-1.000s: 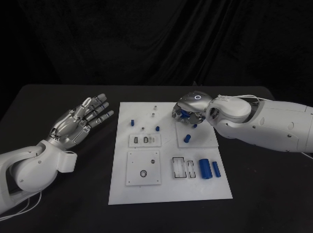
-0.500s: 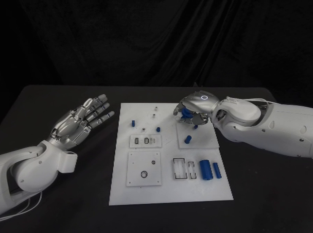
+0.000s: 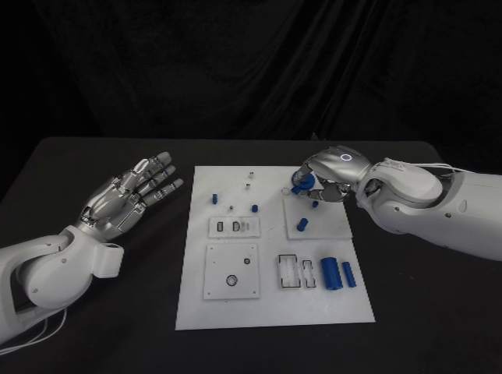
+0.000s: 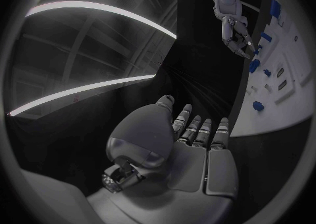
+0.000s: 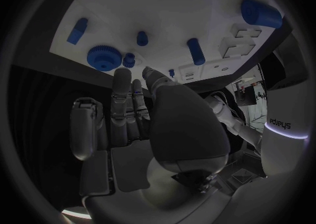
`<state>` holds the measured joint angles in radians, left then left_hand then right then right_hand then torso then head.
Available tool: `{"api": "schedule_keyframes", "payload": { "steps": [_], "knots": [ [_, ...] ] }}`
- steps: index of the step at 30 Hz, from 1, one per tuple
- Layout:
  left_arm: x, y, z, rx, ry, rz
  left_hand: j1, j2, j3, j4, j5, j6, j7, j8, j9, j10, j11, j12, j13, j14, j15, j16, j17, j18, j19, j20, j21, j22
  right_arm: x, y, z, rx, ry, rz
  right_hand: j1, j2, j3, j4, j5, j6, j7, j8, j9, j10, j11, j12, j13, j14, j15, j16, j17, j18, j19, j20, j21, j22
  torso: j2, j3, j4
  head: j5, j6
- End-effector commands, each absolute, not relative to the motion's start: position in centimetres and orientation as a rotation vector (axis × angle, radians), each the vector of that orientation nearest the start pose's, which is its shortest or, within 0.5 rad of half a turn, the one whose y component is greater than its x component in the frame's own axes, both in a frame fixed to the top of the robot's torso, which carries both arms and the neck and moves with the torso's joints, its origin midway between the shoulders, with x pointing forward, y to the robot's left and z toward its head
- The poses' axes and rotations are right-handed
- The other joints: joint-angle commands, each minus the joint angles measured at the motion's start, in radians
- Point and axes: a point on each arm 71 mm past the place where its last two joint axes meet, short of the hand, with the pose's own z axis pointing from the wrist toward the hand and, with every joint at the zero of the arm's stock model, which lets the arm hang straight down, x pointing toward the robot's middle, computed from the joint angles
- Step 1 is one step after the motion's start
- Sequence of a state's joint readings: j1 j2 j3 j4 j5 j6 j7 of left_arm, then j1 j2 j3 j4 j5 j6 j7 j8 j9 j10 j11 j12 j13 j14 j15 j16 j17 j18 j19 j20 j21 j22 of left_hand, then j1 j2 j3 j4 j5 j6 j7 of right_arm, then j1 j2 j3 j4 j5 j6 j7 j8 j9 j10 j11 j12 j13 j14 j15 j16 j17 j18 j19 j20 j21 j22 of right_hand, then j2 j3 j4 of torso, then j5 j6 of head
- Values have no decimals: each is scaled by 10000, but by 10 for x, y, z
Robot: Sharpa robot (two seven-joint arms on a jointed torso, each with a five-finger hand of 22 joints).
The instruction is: Assemble the parts on the task board
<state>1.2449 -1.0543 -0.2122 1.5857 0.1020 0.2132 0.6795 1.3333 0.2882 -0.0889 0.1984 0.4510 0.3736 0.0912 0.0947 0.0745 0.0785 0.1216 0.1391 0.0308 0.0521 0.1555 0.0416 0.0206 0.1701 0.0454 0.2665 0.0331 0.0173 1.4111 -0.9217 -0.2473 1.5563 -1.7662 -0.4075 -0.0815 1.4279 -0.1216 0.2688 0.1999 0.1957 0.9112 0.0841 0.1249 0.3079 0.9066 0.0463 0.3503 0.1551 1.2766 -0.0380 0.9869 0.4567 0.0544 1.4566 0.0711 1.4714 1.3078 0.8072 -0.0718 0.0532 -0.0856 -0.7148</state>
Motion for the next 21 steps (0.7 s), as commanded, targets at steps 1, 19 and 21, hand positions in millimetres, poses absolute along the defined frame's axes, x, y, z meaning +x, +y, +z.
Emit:
{"api": "schedule_keyframes", "payload": {
  "steps": [1,19,21],
  "knots": [
    [444,280,-181,-10270,11995,-20867,116,27,20,-47,49,-44,39,20,11,-66,-26,33,-2,-52,27,-34,-10,110,-35,70,-43,-16,482,-228,-151,-5377,14914,4009,32,56,24,75,-39,-200,-65,-184,-104,253,18,3,-17,21,-57,38,55,-111,53,-32,10,1047,-9,-3,-2,-10,-25],
    [446,281,-183,-10300,12078,-20818,176,17,168,-194,99,-66,38,12,10,-90,-22,23,-5,-61,40,-39,-13,108,-34,80,-46,-16,486,-225,-157,-5639,15412,3868,221,-59,287,254,102,-627,-8,-485,-382,658,-96,-1289,-614,20,-124,-107,-52,-116,75,-88,-17,1121,-4,-5,5,-9,-31],
    [446,281,-183,-10302,12087,-20806,181,16,186,-212,103,-75,43,9,8,-95,-22,18,-7,-63,41,-39,-13,108,-35,81,-47,-16,486,-225,-158,-5670,15482,3846,228,-58,295,254,102,-612,1,-481,-386,649,-95,-1340,-636,18,-125,-114,-59,-117,78,-90,-17,1126,-3,-7,15,-29,-40]
  ]
}}
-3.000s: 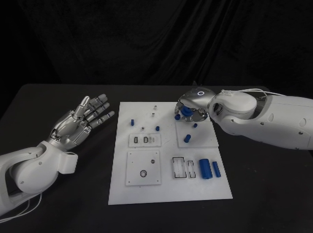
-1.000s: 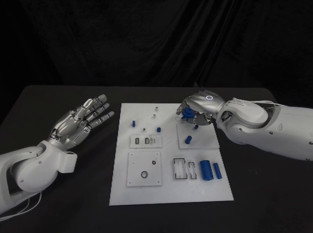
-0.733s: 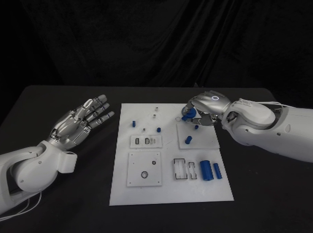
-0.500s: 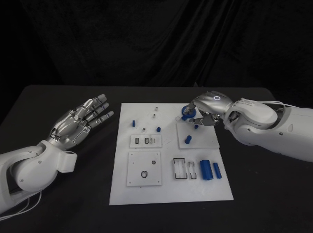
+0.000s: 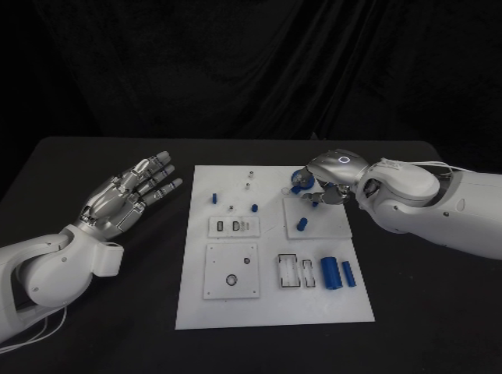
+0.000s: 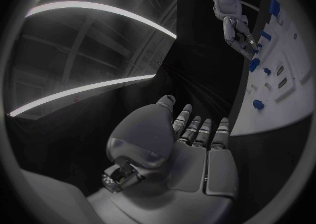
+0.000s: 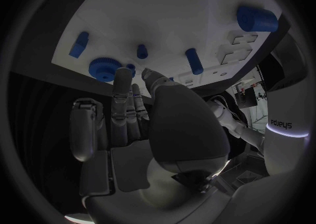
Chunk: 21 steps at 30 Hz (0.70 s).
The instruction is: Assemble the parts on the task board
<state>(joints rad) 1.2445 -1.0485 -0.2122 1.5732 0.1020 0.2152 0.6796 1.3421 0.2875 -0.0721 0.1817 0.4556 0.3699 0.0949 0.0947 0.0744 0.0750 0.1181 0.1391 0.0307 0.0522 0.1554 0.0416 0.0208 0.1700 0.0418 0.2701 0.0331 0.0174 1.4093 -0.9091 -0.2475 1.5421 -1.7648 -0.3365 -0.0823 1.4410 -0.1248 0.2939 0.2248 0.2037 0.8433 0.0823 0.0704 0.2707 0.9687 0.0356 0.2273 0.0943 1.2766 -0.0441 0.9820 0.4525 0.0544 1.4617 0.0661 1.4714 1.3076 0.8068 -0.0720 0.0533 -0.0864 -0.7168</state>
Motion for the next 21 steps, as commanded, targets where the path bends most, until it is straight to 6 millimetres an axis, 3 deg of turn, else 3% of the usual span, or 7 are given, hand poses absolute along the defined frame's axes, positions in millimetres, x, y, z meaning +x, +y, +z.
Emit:
{"api": "schedule_keyframes", "payload": {
  "steps": [1,21],
  "knots": [
    [446,281,-183,-10302,12091,-20804,93,23,18,-44,57,-38,7,9,9,-60,13,18,-7,-63,42,-40,-15,109,1,45,-47,-17,486,-225,-158,-5680,15511,3834,101,-24,48,5,22,73,23,66,-16,21,14,-134,-38,17,-65,-67,-17,-117,24,-40,-20,1125,0,-6,18,-28,-21],
    [448,282,-185,-10342,12187,-20750,102,27,60,-77,68,-46,12,6,9,-72,17,10,-9,-66,45,-41,-16,109,-1,49,-49,-18,489,-219,-163,-5881,15807,3809,168,-12,21,-90,52,147,25,46,-110,-441,43,-855,-246,-97,-41,-213,-171,-88,-59,-28,-125,1046,-2,-1,3,-12,-83]
  ]
}}
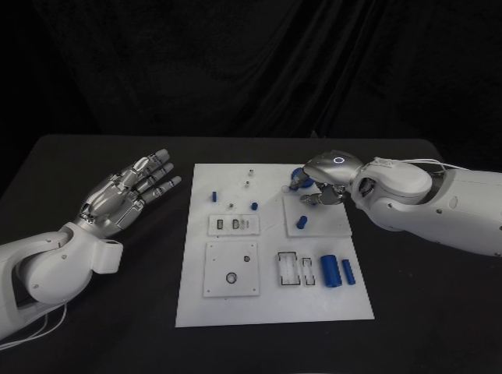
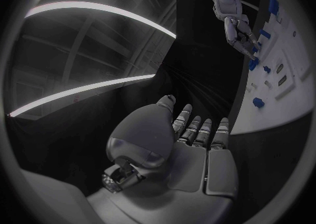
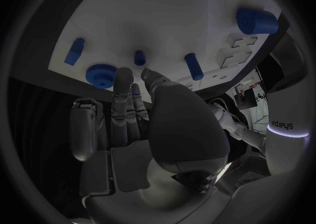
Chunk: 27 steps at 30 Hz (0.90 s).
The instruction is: Assemble the parts on the task board
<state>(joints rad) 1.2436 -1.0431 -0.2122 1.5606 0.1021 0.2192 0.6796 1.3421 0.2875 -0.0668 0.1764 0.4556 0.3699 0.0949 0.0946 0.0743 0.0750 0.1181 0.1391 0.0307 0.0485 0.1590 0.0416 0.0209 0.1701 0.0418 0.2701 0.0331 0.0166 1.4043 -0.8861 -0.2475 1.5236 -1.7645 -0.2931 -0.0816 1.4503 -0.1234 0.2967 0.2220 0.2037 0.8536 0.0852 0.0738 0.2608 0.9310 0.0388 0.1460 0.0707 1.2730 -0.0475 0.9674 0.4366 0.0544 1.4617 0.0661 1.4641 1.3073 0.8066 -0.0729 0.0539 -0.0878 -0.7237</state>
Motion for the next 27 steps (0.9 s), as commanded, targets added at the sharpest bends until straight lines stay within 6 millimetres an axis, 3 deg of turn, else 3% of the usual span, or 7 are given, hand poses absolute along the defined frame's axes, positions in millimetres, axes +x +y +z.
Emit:
{"api": "schedule_keyframes", "payload": {
  "steps": [1,27],
  "knots": [
    [448,282,-185,-10344,12193,-20749,102,27,7,-25,69,-46,13,7,9,-72,17,10,-8,-29,9,-41,-16,109,-1,49,-49,-9,489,-219,-163,-5893,15830,3802,72,-25,-12,-61,50,44,-3,11,-12,-75,12,-49,-10,-62,-6,-67,-11,-87,-61,-28,-54,1046,1,9,-3,4,-19],
    [448,282,-186,-10407,12380,-20749,100,25,52,-58,74,-63,25,1,7,-79,17,10,-9,-21,22,-33,-12,108,2,56,-49,-8,485,-205,-157,-5848,14765,4584,67,37,-86,-120,130,170,32,49,-32,84,99,121,109,-63,43,-14,99,-82,-82,8,-83,1042,2,17,-6,67,-66]
  ]
}}
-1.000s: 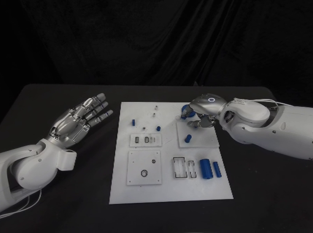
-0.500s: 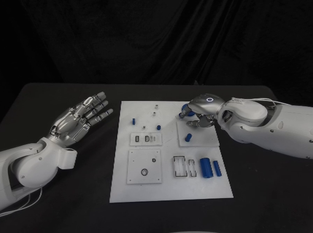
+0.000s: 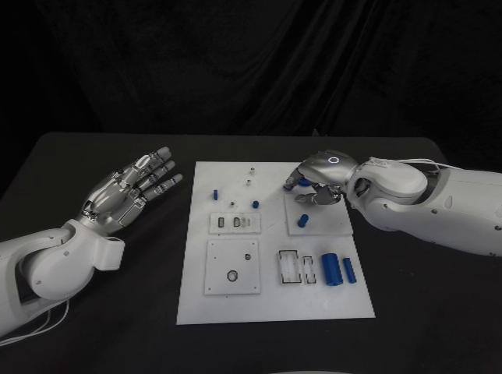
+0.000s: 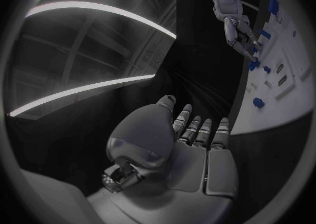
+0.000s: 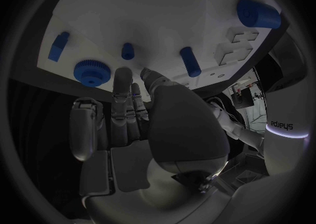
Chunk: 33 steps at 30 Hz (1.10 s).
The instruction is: Assemble the parts on the task board
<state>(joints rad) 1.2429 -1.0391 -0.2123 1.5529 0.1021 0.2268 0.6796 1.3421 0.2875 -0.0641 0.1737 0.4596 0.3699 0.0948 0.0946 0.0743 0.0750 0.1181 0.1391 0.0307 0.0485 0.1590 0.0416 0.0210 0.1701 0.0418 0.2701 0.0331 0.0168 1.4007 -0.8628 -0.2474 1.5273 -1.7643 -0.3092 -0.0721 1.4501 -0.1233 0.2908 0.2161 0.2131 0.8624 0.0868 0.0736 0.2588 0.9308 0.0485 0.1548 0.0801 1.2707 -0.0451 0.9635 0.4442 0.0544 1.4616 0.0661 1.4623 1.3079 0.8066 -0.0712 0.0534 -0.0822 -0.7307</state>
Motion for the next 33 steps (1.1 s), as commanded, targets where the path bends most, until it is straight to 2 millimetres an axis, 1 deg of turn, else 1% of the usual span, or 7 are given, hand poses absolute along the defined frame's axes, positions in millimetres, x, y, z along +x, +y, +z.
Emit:
{"api": "schedule_keyframes", "payload": {
  "steps": [1,8,15,17,22,27,33],
  "knots": [
    [448,282,-186,-10409,12380,-20745,100,25,24,-30,33,-63,26,1,8,-79,17,11,-8,-21,22,-33,-13,107,2,56,-49,-10,484,-205,-156,-5810,14696,4603,66,33,-30,-62,36,83,14,50,-13,86,3,37,16,-36,20,35,42,-81,-83,9,-66,1035,2,1,-1,11,4],
    [448,283,-186,-10422,12378,-20710,97,24,32,-36,33,-63,27,1,8,-76,18,20,-6,-17,29,-30,-12,107,5,58,-47,-9,482,-208,-154,-5618,14460,4632,6,10,-87,-45,24,58,48,27,-33,96,31,118,60,-8,34,89,124,-85,-73,20,-60,1053,9,-8,8,33,-8],
    [448,283,-186,-10427,12394,-20716,97,24,32,-36,33,-63,27,1,8,-76,18,20,-6,-17,29,-30,-12,107,5,58,-47,-9,483,-209,-155,-5574,14660,4462,-36,23,-130,-31,-15,-10,91,-20,-73,143,58,248,124,-24,54,80,105,-80,-86,37,-76,1043,2,-13,4,22,-14],
    [448,283,-186,-10428,12401,-20718,97,24,32,-36,33,-63,27,1,8,-76,18,20,-6,-17,29,-30,-12,107,5,58,-47,-9,483,-210,-156,-5582,14783,4383,-62,32,-152,-21,-46,46,107,4,-74,145,62,297,149,-23,61,89,120,-82,-82,45,-74,1053,0,-12,-6,22,-9],
    [448,283,-186,-10433,12418,-20712,97,24,32,-36,33,-63,27,1,8,-76,18,20,-6,-17,29,-30,-12,107,5,58,-47,-9,485,-212,-159,-5624,15156,4158,-141,24,-225,9,-114,111,76,17,-91,32,38,340,178,-26,57,103,145,-82,-78,52,-74,1066,-9,-4,-14,38,-20],
    [448,283,-187,-10433,12424,-20707,97,24,32,-36,33,-63,27,1,8,-76,18,20,-6,-17,29,-30,-12,107,5,58,-47,-9,485,-213,-160,-5636,15289,4076,-216,28,-291,36,-134,47,44,-36,-144,-145,11,328,180,-20,44,123,178,-82,-72,47,-74,1079,-11,-3,-4,27,-20],
    [449,283,-187,-10431,12437,-20709,90,20,51,-51,34,-69,33,-1,8,-80,21,16,-7,-17,41,-30,-12,106,5,65,-48,-9,486,-212,-161,-5649,15381,4012,-299,89,-370,57,-121,-25,1,-73,-245,-438,-25,262,154,-8,23,145,219,-83,-65,33,-77,1096,-10,-5,-2,20,-11]
  ]
}}
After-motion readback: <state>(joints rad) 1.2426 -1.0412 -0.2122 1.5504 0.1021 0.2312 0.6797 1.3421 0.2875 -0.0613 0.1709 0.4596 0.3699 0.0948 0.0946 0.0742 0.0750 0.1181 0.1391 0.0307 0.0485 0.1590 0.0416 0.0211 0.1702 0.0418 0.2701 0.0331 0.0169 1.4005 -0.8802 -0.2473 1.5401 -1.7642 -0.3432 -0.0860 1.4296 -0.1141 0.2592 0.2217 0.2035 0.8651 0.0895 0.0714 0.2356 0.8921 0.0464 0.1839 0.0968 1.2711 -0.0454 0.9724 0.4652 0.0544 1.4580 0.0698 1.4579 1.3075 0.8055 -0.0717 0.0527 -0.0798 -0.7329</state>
